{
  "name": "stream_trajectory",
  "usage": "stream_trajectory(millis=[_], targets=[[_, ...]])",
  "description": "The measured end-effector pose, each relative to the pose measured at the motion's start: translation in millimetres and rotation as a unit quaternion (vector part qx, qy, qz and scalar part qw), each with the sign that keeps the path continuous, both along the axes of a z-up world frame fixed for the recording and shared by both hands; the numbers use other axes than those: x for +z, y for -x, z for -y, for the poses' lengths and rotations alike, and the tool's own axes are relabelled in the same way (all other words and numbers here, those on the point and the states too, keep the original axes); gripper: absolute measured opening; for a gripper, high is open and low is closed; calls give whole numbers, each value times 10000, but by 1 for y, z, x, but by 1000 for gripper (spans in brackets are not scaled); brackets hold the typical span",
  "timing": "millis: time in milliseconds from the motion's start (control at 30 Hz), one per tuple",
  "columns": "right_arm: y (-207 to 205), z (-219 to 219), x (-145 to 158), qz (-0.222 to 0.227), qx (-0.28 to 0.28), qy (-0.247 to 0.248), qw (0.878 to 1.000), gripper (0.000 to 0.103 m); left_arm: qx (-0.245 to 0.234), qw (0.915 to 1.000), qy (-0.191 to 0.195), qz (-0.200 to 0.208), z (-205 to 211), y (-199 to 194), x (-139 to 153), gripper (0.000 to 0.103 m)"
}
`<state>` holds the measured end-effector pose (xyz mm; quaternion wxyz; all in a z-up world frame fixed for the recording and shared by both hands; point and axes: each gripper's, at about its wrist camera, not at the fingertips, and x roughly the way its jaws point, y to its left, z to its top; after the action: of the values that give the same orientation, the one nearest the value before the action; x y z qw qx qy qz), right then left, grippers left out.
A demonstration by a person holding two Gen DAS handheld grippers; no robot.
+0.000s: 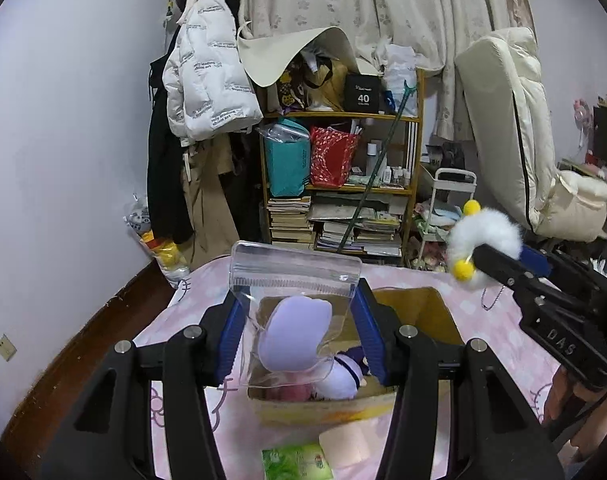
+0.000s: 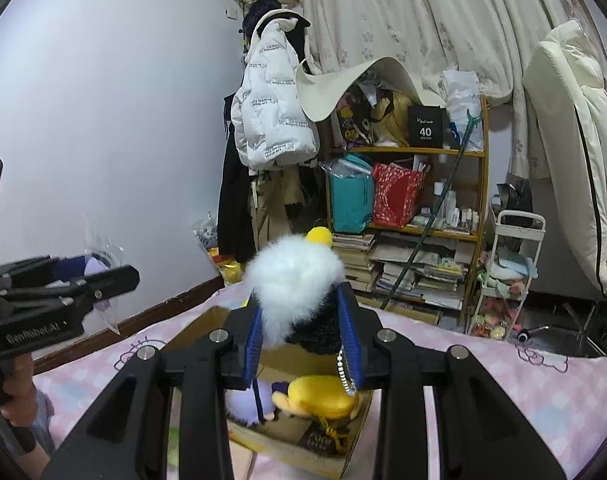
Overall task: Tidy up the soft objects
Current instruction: 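Lift the pompom over the box with right tool while left tool carries the bag, then open right tool dropping the pompom in the box while left tool releases the bag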
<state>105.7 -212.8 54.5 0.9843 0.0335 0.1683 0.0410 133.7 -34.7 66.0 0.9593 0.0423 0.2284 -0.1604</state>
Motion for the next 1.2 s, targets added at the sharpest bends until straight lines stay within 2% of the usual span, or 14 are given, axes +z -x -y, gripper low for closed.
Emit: stream_trajectory(millis=[133,267,567,933,1200], targets=[[-5,-2,-8,-52,15,-52,10000,36,51,10000,19,-66,0,-10,-13,51],[-6,0,-24,-220,108,-395,9989,36,88,9995,21,-317,-1,-21,-29,51],[-15,-6,-61,-633,93,-338,9974,36,179,9964,107,-823,-6,-40,-63,52],[-17,-3,-74,-810,37,-344,9961,37,44,9938,141,-1102,1,-43,-81,52],[-20,-2,-78,-861,7,-313,9958,37,66,9933,81,-1148,8,-44,-87,53]])
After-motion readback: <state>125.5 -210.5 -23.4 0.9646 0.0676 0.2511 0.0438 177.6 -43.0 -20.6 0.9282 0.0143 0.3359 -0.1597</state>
